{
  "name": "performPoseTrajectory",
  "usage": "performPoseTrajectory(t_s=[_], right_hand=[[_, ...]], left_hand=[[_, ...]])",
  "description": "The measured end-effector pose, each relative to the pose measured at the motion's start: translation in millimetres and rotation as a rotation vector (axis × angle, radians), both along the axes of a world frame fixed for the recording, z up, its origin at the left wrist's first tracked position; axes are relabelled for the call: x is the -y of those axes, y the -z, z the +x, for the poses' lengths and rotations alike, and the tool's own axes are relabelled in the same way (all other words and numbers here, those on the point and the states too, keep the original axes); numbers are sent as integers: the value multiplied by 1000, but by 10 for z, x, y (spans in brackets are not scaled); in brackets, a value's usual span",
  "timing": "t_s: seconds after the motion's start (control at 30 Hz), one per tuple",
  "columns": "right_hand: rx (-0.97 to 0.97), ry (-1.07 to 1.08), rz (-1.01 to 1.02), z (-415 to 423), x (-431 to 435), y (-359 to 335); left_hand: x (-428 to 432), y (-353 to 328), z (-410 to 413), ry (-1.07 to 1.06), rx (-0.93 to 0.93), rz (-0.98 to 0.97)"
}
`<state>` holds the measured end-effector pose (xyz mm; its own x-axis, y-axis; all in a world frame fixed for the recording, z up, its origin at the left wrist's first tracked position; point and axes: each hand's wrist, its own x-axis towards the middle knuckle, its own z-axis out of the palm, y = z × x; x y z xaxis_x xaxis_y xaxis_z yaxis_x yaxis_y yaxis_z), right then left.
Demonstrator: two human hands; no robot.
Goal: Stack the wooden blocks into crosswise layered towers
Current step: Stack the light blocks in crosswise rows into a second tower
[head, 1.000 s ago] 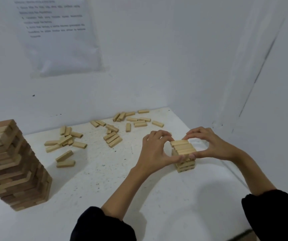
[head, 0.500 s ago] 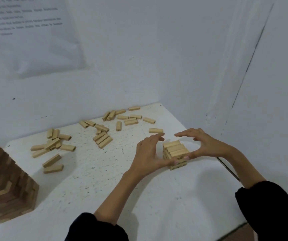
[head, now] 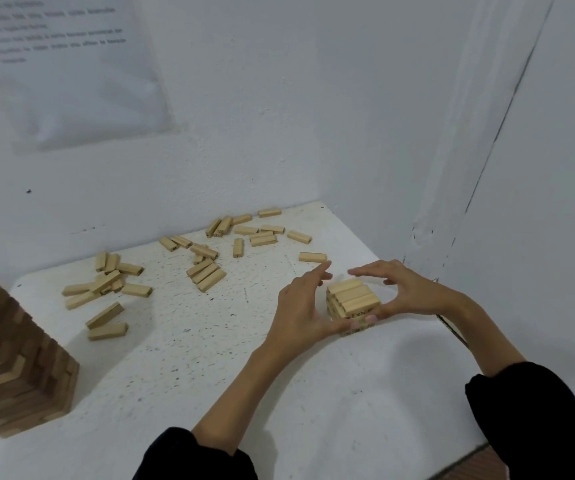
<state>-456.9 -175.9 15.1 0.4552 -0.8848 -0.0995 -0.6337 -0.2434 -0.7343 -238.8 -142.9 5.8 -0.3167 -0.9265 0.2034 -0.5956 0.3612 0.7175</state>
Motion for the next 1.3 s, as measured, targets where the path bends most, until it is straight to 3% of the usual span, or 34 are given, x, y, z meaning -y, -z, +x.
performPoseTrajectory(t_s=[0.1,0.27,0.33,0.43,0.9,1.17,1.3], right_hand=[[182,117,46,8,-177,-20],[662,488,139,354,-434,173],[741,531,206,477,-500,215],[772,563,248,565,-538,191],[729,641,251,780,-701,-33],[626,642,117,766,-597,-303],[512,496,32,895,-207,-505]], left_hand=[[-147,-19,-29,-30,-102,184],[-458,-279,-289,-96,-653,540],[-507,-323,-384,-110,-808,627],[-492,-291,-467,-89,-895,640],[-426,-112,-503,-42,-871,663],[-326,-235,-250,-278,-785,548],[29,-329,111,-349,-681,381]])
